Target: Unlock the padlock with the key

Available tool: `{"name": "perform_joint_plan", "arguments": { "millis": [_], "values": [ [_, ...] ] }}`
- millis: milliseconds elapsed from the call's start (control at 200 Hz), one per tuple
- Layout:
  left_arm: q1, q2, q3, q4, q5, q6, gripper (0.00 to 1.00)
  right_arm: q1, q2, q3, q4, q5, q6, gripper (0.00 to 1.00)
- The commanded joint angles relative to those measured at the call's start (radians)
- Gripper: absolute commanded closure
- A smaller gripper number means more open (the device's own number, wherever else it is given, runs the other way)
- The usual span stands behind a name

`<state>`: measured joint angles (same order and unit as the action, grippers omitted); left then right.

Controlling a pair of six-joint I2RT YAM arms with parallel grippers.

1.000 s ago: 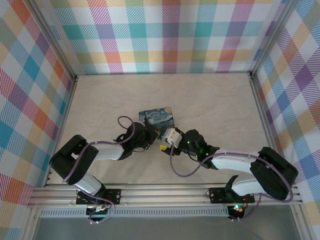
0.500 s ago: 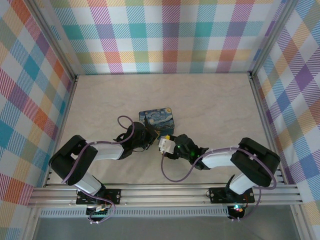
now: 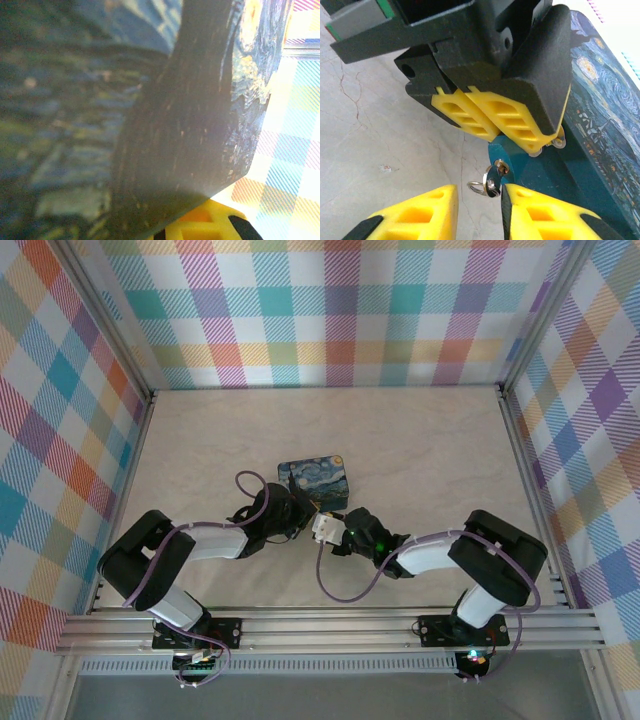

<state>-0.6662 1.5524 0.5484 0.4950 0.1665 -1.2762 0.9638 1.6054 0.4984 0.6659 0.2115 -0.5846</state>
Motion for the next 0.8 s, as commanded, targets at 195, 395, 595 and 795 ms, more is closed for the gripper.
{"name": "perform_joint_plan", "arguments": {
  "millis": [195, 395, 595, 795],
  "values": [
    [-0.01, -0.018, 0.028, -0.002, 0.011, -0.012, 1.0, 0.01, 0.023, 0.033, 0.055, 0.019, 0.029, 0.78],
    [-0.011, -0.015, 0.03, -0.004, 0.014, -0.011, 1.0, 0.009, 0.03, 0.043, 0.06, 0.018, 0.064, 0.85],
    [-0.011, -0.012, 0.031, -0.005, 0.015, -0.012, 1.0, 0.01, 0.036, 0.046, 0.067, 0.035, 0.096, 0.93],
    [-0.013, -0.011, 0.033, -0.005, 0.014, -0.012, 1.0, 0.01, 0.032, 0.048, 0.077, 0.068, 0.194, 1.0]
  ]
}}
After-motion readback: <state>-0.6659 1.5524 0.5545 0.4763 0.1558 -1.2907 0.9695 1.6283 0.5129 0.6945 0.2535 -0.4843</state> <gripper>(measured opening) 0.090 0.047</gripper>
